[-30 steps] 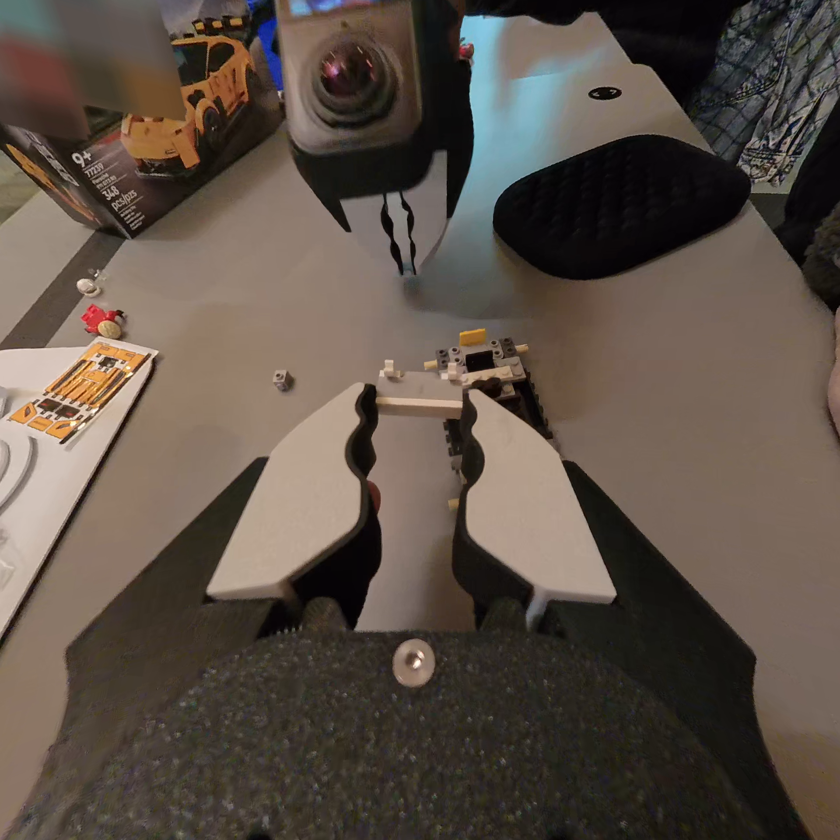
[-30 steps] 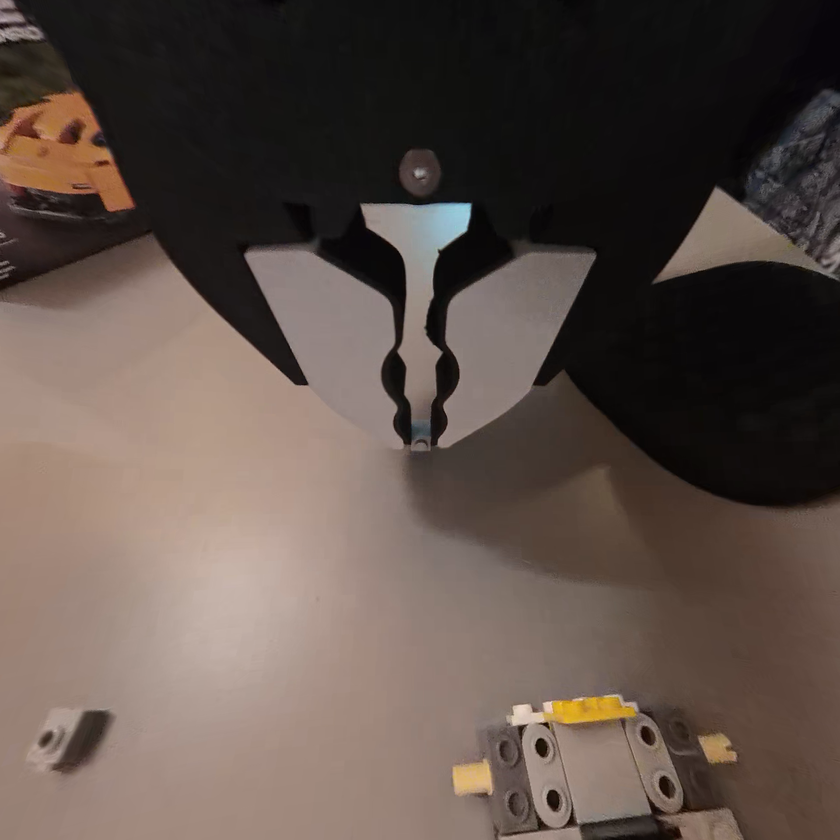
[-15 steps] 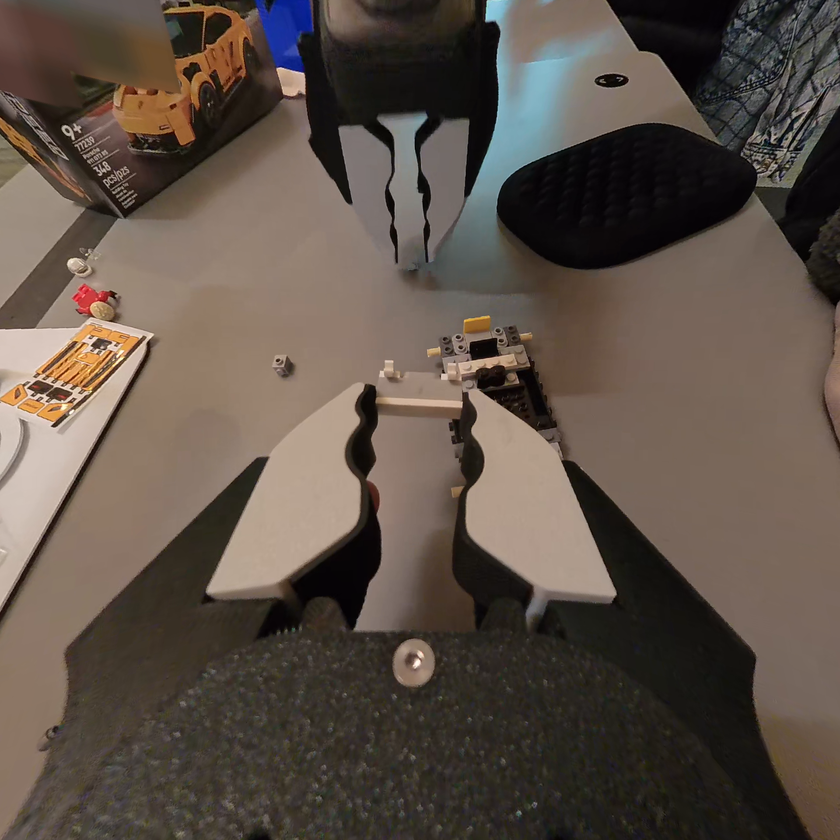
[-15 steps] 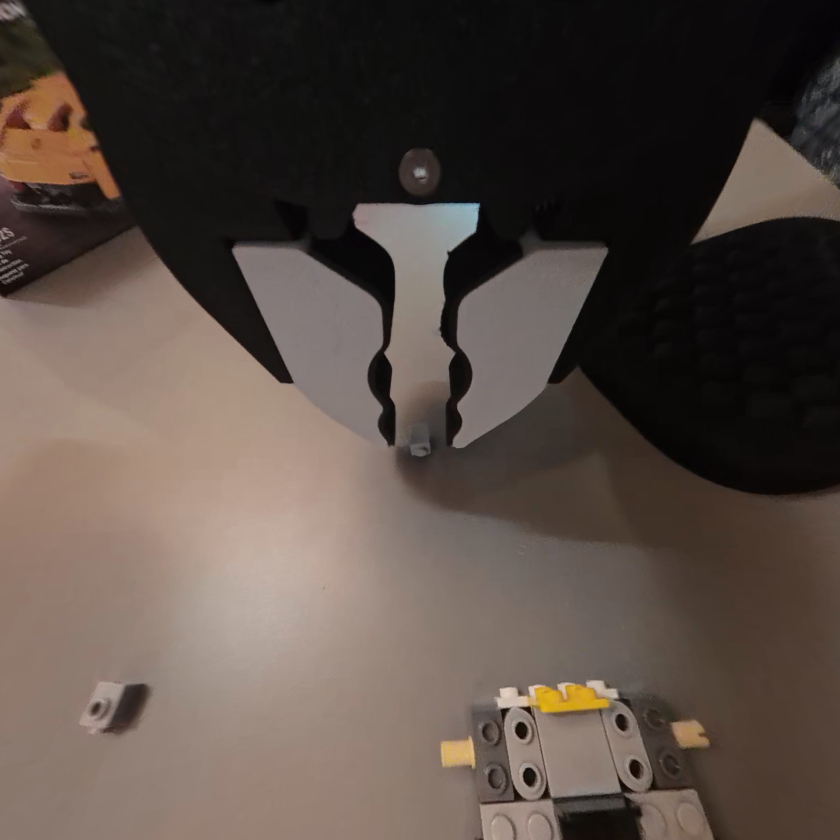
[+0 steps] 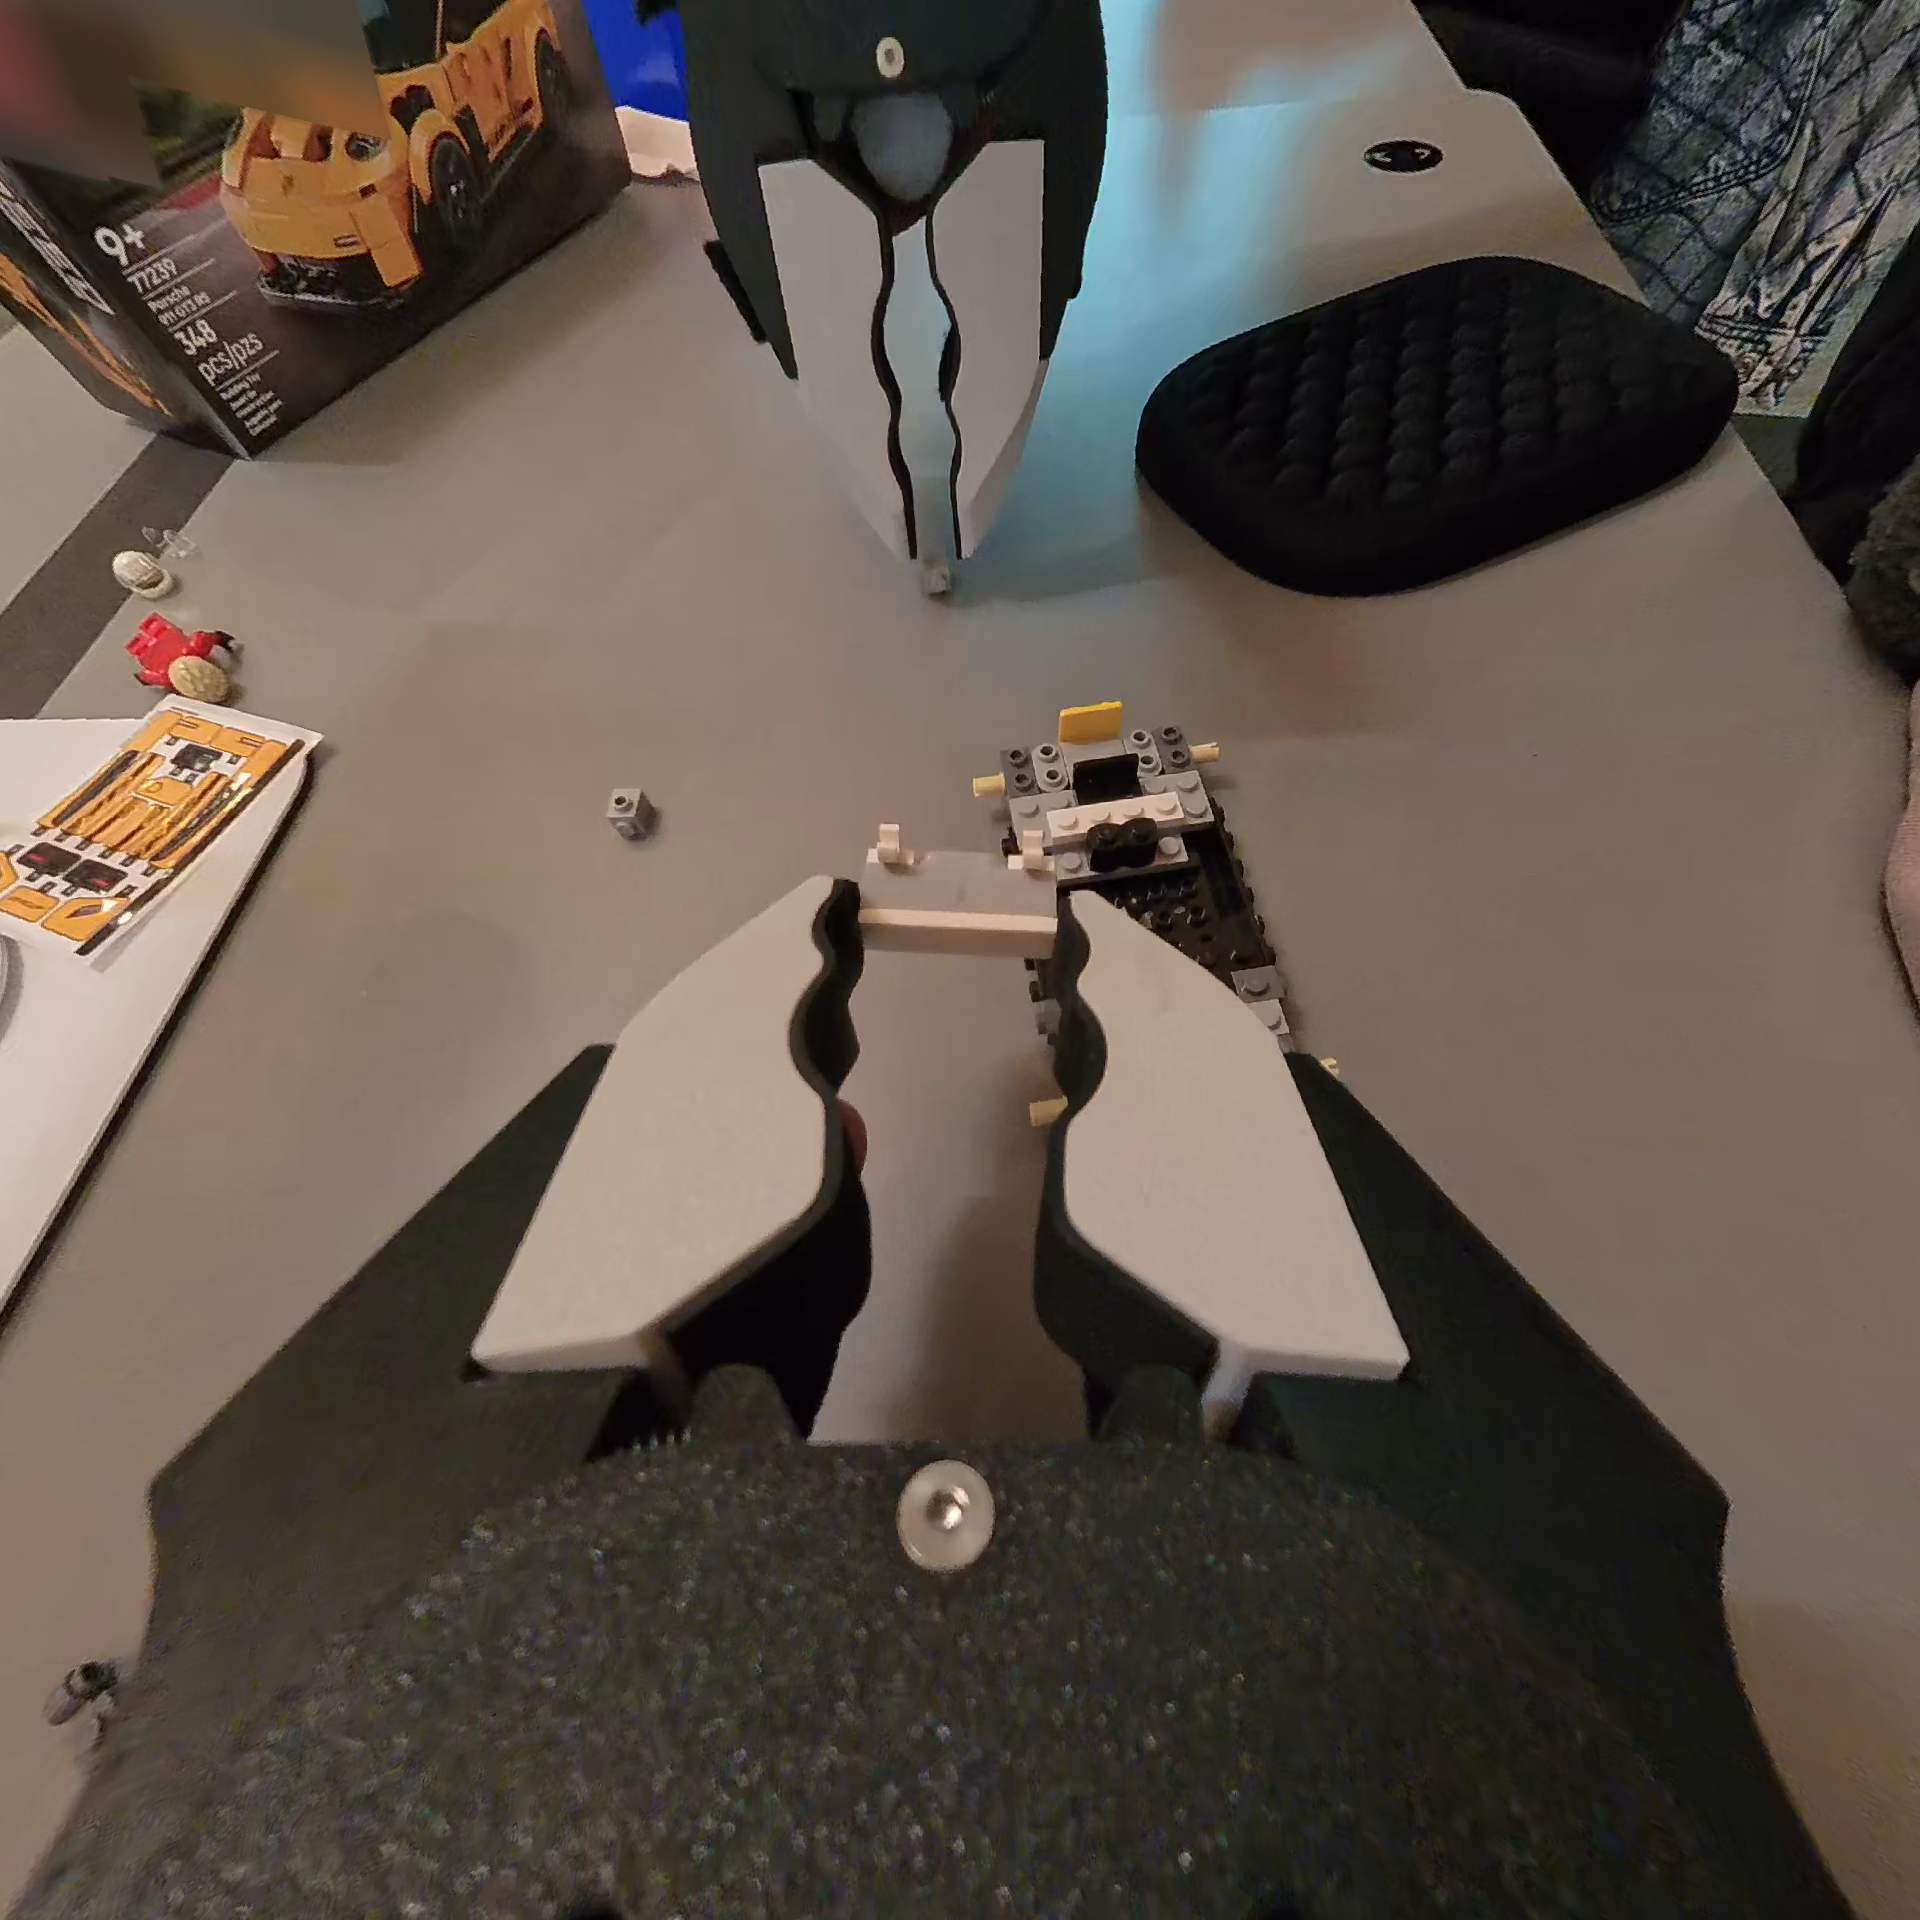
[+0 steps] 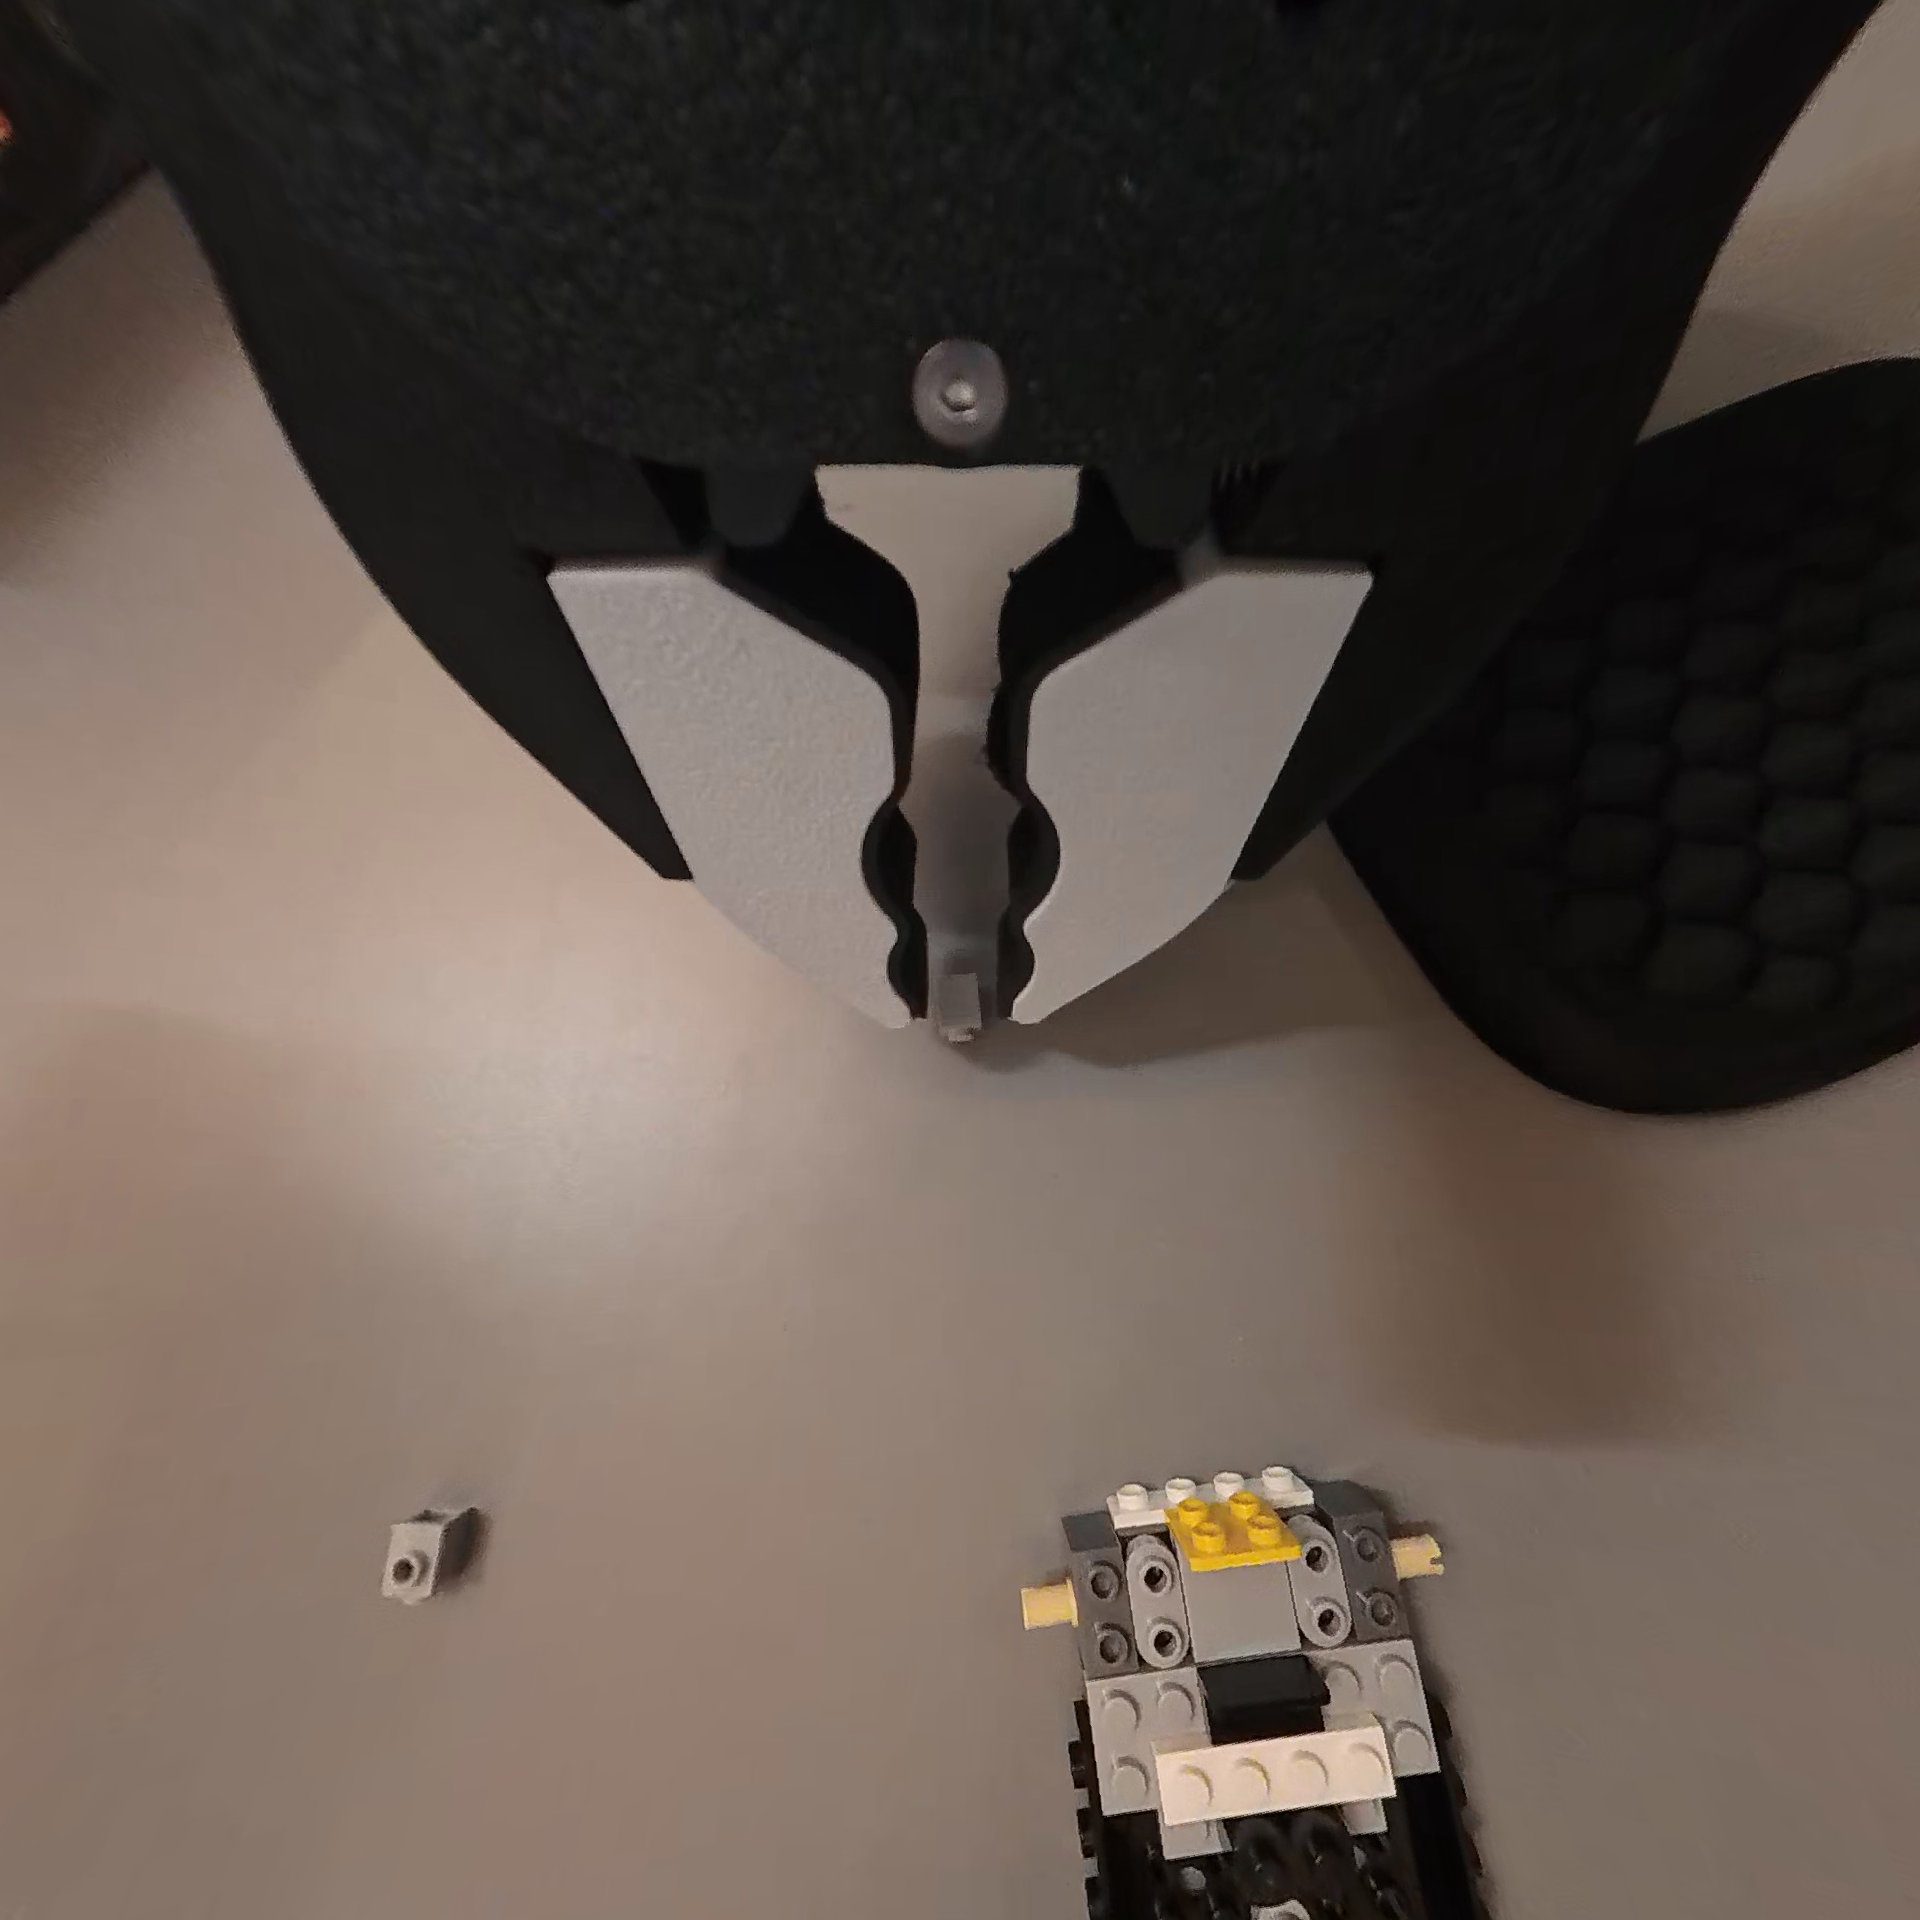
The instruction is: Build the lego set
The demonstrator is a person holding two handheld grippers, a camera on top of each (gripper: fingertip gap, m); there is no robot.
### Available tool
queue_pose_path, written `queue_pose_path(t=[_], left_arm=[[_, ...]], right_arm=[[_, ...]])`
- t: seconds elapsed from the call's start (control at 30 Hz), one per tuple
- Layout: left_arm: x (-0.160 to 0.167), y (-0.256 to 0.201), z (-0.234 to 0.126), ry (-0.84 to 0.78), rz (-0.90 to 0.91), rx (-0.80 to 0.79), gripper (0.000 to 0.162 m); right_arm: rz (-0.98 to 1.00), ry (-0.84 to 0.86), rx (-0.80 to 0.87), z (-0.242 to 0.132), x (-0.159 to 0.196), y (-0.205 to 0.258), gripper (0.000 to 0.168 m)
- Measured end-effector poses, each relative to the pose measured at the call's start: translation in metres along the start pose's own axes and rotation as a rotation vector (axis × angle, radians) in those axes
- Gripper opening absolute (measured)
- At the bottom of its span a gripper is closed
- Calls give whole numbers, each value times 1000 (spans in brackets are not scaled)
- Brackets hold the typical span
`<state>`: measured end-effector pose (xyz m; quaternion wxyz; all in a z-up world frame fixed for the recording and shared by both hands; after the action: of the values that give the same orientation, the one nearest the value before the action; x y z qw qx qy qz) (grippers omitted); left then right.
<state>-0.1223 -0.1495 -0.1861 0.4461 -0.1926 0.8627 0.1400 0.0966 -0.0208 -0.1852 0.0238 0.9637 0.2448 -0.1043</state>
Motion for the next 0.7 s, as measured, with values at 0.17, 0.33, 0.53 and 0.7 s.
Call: queue_pose_path(t=[0.17,0.33,0.53,0.7], left_arm=[[0,0,0,-1,-1,2,35],[0,0,0,1,-2,5,35],[-1,-1,0,-1,-9,12,35],[-8,-4,-2,-62,-14,37,35]], right_arm=[[-1,24,-9,4,0,-1,9],[3,27,-14,5,0,-1,7],[46,17,-7,5,-1,-1,7],[136,-204,74,-9,-9,10,6]])
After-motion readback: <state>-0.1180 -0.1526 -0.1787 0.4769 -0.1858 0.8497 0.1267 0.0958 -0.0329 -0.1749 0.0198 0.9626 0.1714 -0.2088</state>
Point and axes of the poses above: each gripper's, where its closed fingertips meet, z out along the fingers, x out of its underside, y = z × x across the jaws, the point moved 9 cm from there along -z, back along the fingers, and after that the axes turned 6 degrees about y, right-handed, at the moved point
